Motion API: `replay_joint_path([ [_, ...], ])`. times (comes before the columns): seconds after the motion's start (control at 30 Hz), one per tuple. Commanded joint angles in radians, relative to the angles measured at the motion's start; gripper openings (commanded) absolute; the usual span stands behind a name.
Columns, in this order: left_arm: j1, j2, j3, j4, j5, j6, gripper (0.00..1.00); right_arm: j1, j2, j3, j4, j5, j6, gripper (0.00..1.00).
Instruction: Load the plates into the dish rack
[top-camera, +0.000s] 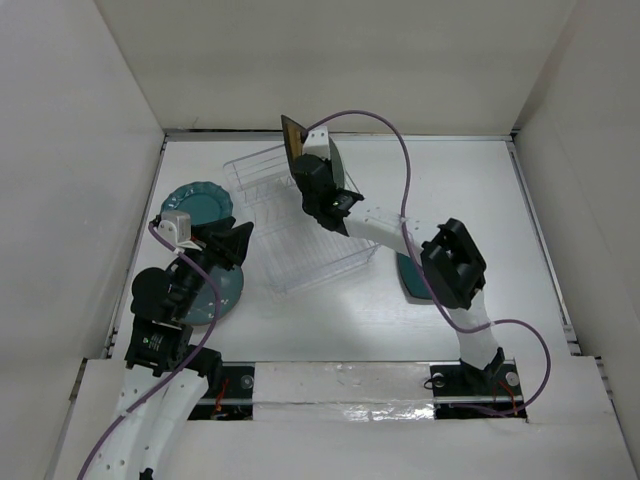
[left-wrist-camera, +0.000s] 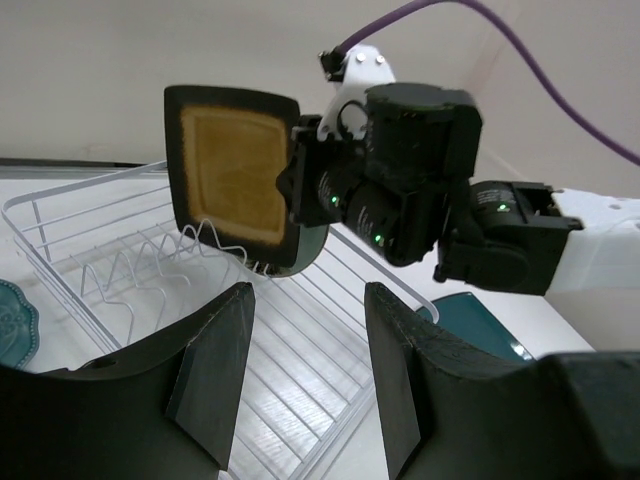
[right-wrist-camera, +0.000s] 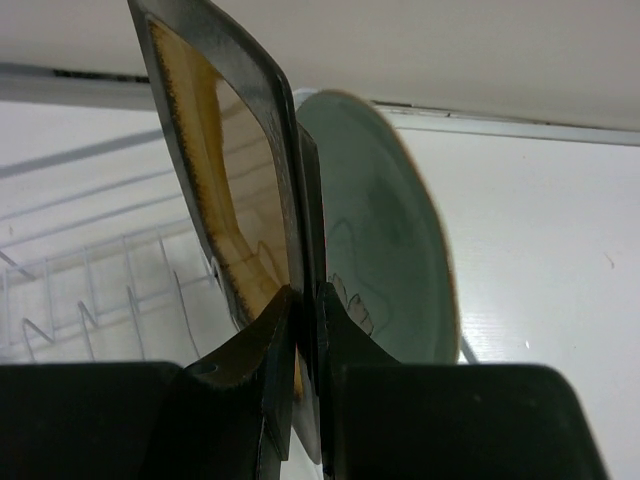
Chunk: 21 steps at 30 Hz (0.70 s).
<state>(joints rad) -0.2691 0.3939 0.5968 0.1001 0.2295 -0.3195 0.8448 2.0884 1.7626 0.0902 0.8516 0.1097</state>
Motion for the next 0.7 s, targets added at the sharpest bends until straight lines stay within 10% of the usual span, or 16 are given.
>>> replay_joint_path([
  [0.0, -0.005, 0.005, 0.011, 0.046, 0.014, -0.006, 0.45, 0.025, -0.014, 0.055, 0.186, 0.049, 0.033, 0.0],
  [0.47, -0.005, 0.005, 0.008, 0.049, 0.021, -0.007, 0.45, 0.053, -0.045, -0.129, 0.212, 0.119, 0.143, 0.0],
  [0.67, -0.005, 0.008, 0.006, 0.05, 0.024, -0.01, 0.45, 0.062, -0.085, -0.218, 0.183, 0.126, 0.223, 0.16],
])
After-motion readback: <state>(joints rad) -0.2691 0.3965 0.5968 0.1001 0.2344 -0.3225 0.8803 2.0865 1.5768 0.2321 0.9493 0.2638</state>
